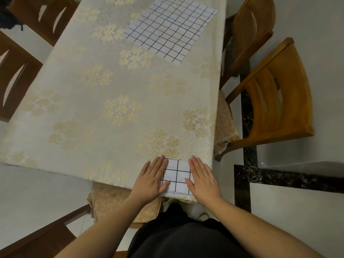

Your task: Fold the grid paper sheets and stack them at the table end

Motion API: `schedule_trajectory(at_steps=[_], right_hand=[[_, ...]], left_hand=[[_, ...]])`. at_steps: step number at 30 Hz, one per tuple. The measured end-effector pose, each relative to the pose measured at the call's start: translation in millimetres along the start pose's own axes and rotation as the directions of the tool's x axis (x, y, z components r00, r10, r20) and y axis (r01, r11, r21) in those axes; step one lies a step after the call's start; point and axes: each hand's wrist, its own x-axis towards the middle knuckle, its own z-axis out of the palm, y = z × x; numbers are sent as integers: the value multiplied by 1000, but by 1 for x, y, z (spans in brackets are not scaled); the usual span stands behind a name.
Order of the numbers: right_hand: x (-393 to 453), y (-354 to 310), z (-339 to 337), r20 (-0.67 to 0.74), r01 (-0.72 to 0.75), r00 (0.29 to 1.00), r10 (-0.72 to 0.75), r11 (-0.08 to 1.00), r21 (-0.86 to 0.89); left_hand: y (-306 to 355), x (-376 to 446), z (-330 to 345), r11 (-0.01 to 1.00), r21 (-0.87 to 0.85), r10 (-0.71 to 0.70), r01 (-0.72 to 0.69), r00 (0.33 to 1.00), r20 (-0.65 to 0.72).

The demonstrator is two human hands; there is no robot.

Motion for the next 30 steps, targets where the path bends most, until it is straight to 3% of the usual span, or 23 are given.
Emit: schedule_trajectory(at_steps=[8,12,18,24,30], right_hand=[[3,3,-5,68,6,998,-5,1000,-8],[5,8,-18,28,106,994,-106,994,13],[1,6,-58,-56,81,995,-77,992,91],[-28,4,-80,-10,116,993,-116,985,128],[-75,8,-81,26,165,986,-167,985,46]], left_hand=[[0,4,-6,1000,-7,-8,8,997,78],[2,9,-23,1000,-22,10,-8,996,87],[25,11,-54,985,-150,-97,91,995,-33],[65,-8,-68,991,-105,-92,89,995,-27],[105,-53,-73,977,-60,-204,204,979,9]])
